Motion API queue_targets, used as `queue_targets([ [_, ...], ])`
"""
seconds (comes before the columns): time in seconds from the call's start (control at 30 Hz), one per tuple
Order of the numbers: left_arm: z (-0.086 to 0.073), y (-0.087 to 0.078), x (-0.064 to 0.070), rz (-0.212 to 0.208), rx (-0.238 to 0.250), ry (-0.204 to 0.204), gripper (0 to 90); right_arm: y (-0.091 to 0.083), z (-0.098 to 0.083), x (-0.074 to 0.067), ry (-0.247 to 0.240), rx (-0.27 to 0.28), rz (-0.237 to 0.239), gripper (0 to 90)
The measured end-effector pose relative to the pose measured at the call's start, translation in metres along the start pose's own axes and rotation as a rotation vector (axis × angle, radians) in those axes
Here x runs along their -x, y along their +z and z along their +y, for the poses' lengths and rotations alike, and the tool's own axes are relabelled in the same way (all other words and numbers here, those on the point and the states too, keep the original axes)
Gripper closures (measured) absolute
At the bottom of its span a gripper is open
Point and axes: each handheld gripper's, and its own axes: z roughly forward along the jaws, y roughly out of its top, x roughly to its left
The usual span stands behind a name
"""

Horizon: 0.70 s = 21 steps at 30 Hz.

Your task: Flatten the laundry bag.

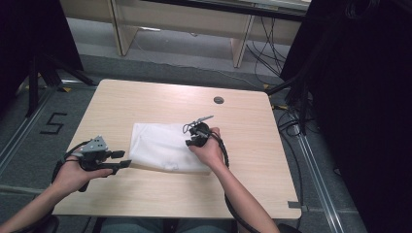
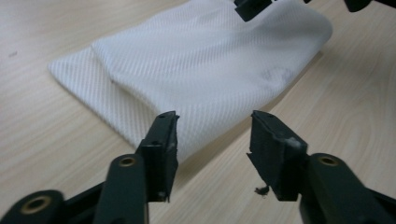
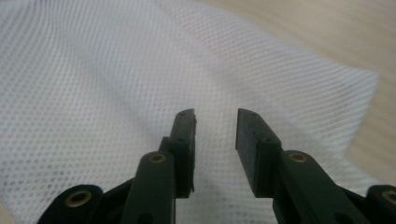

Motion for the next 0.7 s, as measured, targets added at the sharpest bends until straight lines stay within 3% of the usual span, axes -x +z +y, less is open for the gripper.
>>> queue_targets([
  [0.13, 0.013, 0.012, 0.004, -0.049, -0.027, -0.006, 65.2, -0.006, 0.014, 0.017, 0.023, 0.044, -0.034, 66.4],
  [0.2, 0.018, 0.022, 0.008, -0.047, -0.060, 0.018, 67.2, -0.006, 0.018, 0.023, 0.040, 0.045, -0.049, 66.0],
  [0.23, 0.023, 0.033, 0.010, -0.056, -0.084, 0.044, 67.7, -0.002, 0.018, 0.029, 0.045, 0.034, -0.057, 64.7],
  [0.33, 0.025, 0.044, 0.013, -0.065, -0.095, 0.048, 66.3, 0.006, 0.017, 0.035, 0.068, 0.013, -0.066, 62.4],
  [0.4, 0.028, 0.055, 0.016, -0.072, -0.109, 0.053, 66.0, 0.008, 0.017, 0.038, 0.048, 0.003, -0.058, 61.0],
  [0.7, 0.029, 0.089, 0.027, -0.090, -0.192, 0.101, 64.9, 0.029, 0.015, 0.042, 0.056, -0.063, -0.034, 54.9],
])
